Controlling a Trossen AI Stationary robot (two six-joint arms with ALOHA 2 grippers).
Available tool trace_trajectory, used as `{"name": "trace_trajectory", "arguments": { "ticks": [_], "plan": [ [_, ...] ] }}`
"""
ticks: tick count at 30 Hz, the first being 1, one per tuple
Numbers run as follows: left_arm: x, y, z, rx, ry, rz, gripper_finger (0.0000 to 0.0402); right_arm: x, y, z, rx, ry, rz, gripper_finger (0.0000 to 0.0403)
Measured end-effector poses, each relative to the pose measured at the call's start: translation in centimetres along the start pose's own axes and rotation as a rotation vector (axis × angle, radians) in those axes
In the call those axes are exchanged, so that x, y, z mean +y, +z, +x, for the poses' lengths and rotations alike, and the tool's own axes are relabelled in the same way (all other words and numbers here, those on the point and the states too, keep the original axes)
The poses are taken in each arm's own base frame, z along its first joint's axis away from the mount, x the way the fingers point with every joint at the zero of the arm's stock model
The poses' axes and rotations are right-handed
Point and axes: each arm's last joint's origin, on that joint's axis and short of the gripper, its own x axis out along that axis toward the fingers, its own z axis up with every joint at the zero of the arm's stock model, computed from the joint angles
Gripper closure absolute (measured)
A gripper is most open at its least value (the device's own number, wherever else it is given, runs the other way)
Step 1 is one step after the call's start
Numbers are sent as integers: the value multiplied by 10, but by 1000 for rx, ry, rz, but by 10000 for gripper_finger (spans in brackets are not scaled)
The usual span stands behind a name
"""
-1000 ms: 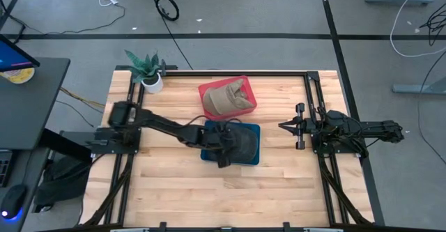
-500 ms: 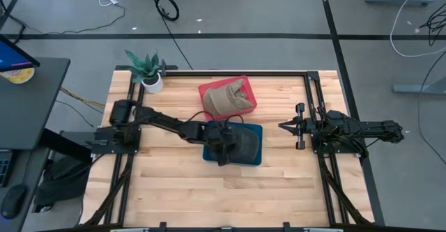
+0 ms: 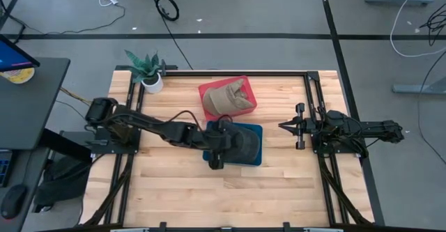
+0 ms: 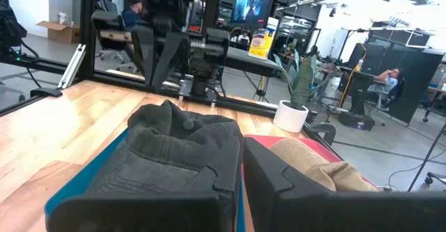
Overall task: Pick & Place hat
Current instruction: Return to Home Position
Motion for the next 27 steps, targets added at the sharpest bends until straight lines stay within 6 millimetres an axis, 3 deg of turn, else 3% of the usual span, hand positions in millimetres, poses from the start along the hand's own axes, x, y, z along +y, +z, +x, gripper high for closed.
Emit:
{"name": "trace_trajectory", "arguments": {
  "ticks": [7,27],
  "plan": [
    [1,8,-4,-69,0,-21,378,0,0,0,0,0,0,379],
    [1,8,-3,-64,-3,-20,376,0,0,0,0,0,0,379]
  ]
}}
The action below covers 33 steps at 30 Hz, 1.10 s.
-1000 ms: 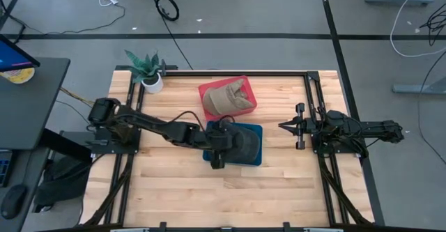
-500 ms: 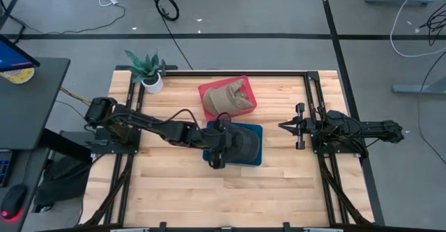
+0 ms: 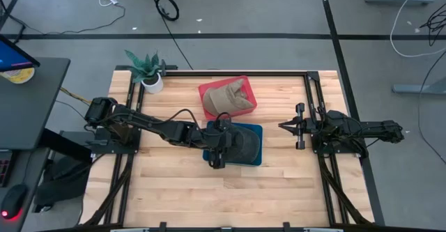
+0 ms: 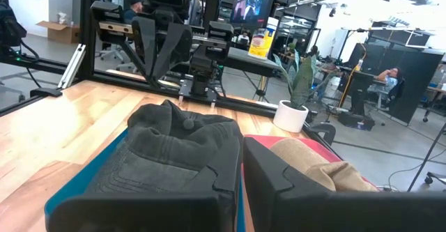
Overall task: Pick & Place hat
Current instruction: Return to Home Position
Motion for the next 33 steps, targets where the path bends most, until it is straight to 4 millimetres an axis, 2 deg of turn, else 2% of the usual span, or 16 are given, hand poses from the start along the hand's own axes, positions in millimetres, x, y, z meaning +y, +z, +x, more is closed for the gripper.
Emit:
{"name": "trace_trajectory", "arguments": {
  "ticks": [12,22,33],
  "plan": [
    [2,0,1,0,6,132,376,0,0,0,0,0,0,379],
    [2,0,0,0,6,68,376,0,0,0,0,0,0,379],
    [1,0,0,1,-41,135,376,0,0,0,0,0,0,379]
  ]
}}
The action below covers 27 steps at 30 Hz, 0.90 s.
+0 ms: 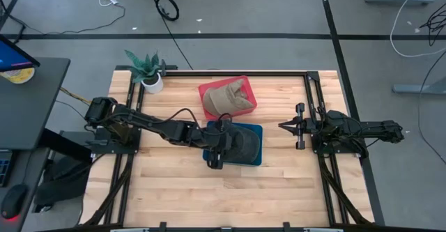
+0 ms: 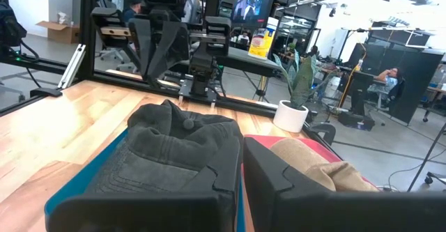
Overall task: Pick & Place hat
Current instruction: Return to Home Position
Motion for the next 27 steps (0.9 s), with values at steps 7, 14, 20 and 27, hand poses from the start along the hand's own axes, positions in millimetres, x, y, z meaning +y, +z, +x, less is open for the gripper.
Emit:
{"name": "trace_trajectory", "arguments": {
  "ticks": [7,14,20,27],
  "plan": [
    [1,4,-5,-19,2,-5,376,0,0,0,0,0,0,379],
    [7,17,-31,-62,3,-23,376,0,0,0,0,0,0,379],
    [12,23,-59,-55,2,-43,376,0,0,0,0,0,0,379],
    [15,27,-83,-53,-3,-35,376,0,0,0,0,0,0,379]
  ]
}}
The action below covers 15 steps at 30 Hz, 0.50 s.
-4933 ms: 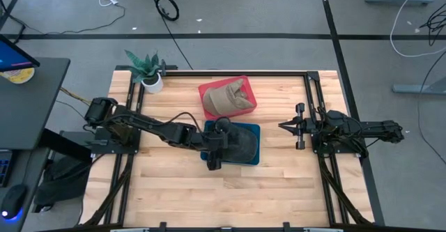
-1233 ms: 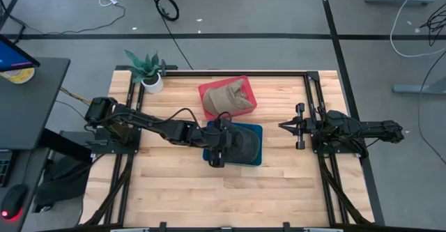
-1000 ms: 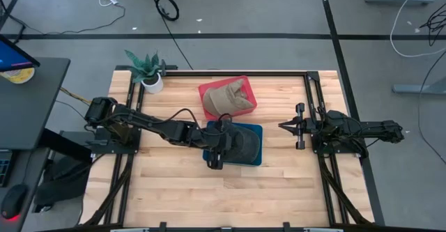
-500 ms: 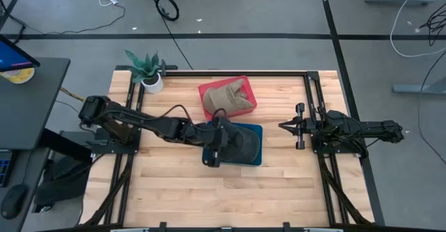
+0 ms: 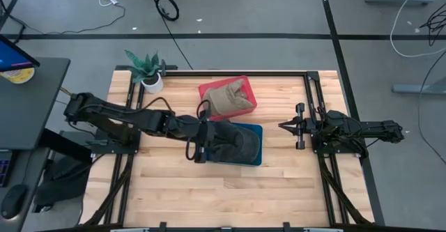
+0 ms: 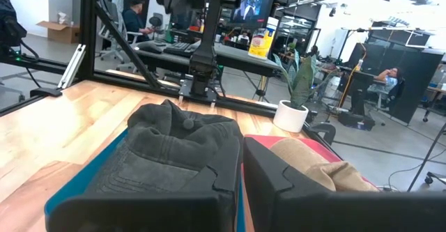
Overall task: Pick & Place hat
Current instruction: Return to Home Position
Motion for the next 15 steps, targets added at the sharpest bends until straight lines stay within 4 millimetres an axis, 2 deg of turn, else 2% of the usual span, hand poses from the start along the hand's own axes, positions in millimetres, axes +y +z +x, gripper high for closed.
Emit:
{"name": "trace_trajectory", "arguments": {
  "ticks": [8,15],
  "plan": [
    [3,1,-16,12,-6,24,376,0,0,0,0,0,0,379],
    [4,3,-21,-2,-25,49,376,0,0,0,0,0,0,379]
  ]
}}
